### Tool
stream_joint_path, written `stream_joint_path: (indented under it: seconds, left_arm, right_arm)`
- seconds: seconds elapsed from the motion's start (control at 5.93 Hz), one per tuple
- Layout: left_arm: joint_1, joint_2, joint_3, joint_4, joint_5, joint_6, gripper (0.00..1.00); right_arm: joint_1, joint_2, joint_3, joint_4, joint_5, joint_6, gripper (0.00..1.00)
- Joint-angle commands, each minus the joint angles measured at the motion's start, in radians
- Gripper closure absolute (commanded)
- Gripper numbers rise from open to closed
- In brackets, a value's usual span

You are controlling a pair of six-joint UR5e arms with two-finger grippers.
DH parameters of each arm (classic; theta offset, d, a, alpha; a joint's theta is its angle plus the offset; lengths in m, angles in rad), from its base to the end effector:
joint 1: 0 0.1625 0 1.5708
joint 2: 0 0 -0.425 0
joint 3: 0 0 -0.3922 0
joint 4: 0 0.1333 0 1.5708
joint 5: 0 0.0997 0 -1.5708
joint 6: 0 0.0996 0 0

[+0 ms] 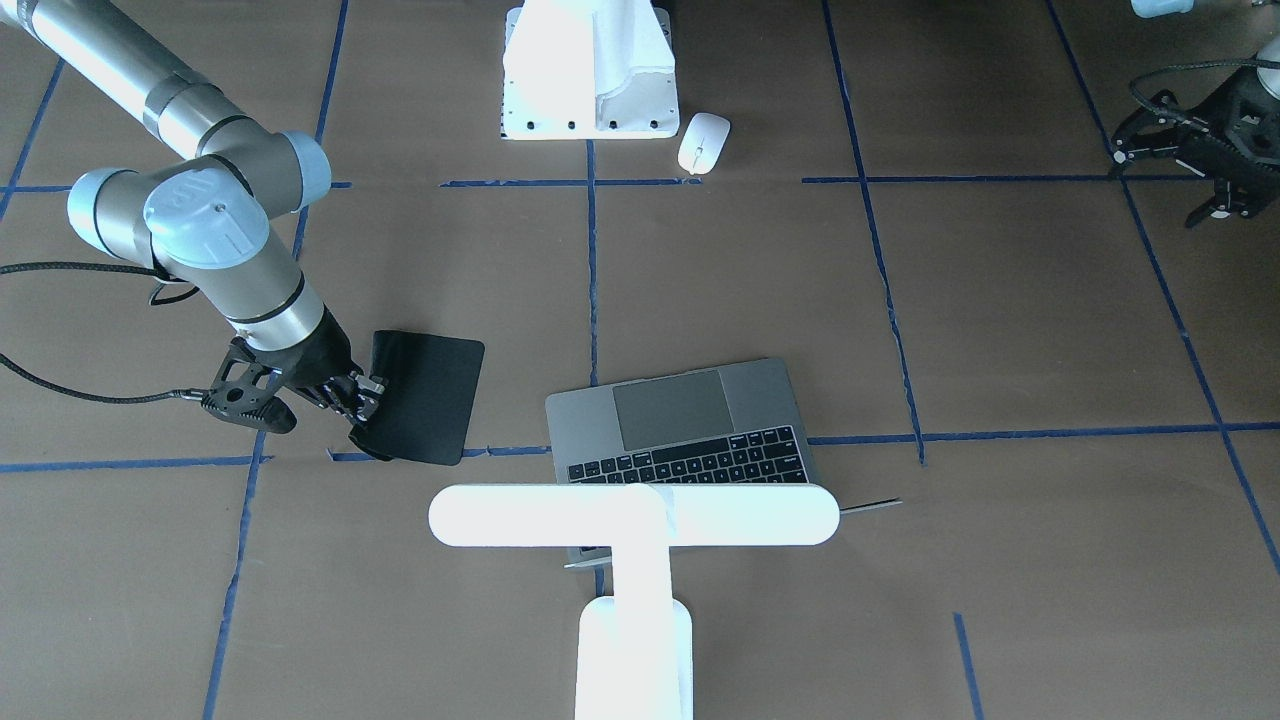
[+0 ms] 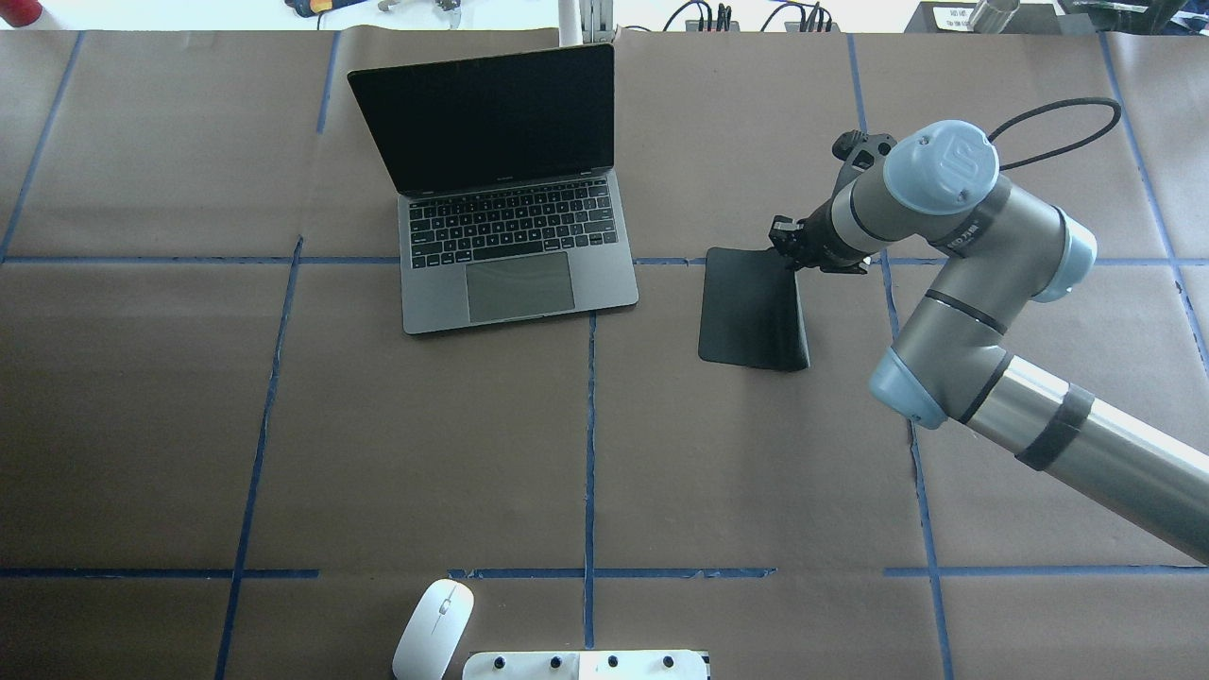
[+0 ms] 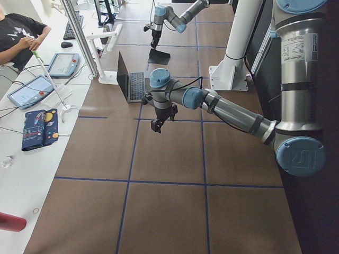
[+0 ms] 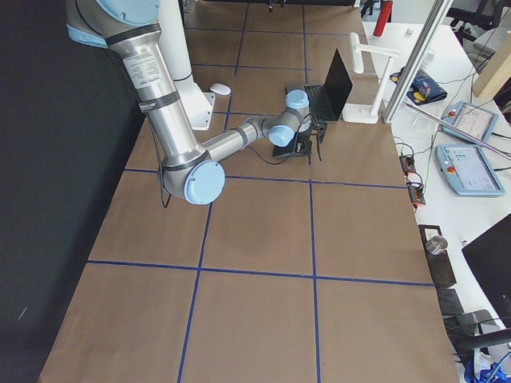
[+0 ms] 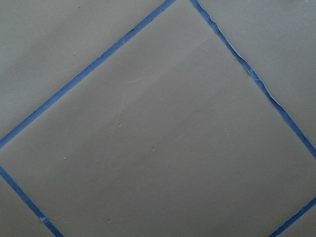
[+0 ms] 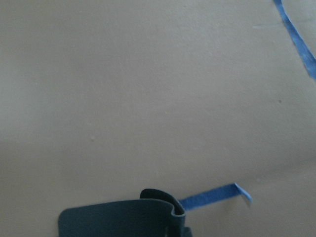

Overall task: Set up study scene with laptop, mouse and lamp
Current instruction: 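Carry the mouse pad with the right gripper beside the laptop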

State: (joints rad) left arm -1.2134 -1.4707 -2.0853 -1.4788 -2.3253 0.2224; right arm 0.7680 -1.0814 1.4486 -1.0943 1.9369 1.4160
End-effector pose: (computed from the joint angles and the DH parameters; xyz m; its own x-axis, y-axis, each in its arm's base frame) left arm 0.0909 -0.4294 0.4647 0.5185 0.6429 -0.5637 -0.4575 0.7656 0.4523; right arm -0.4368 -0.5576 0.3841 0.5428 0.3240 0.7749 -0.3771 0.9184 -0.1199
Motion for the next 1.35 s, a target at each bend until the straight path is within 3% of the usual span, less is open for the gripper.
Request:
stream_joint_path:
  seconds: [0.0,0.34,0.51,0.67,1.18]
  left_arm:
    - [0.0,-0.003,-0.001,0.0,0.0,0.0,0.0]
    - [0.0,0.0,-0.012,0.0,0.0,-0.024,0.0]
    - [0.002,-0.003,-0.03,-0.005,0.001,-0.075,0.0]
    - [0.002,-0.003,-0.03,-0.005,0.0,-0.077,0.0]
    - [0.008,-0.013,-0.044,-0.009,0.004,-0.145,0.0]
  right_arm:
    - [0.031,0.099,-0.13,0.001,-0.001,-0.003,1.0]
    - [0.048,0.101,-0.137,0.001,-0.001,-0.002,1.0]
    - [0.048,0.1,-0.137,0.001,-0.001,0.003,0.57]
    - [0.045,0.098,-0.134,0.001,0.005,-0.012,0.01]
    - [0.098,0.031,-0.087,-0.007,0.109,-0.17,0.0]
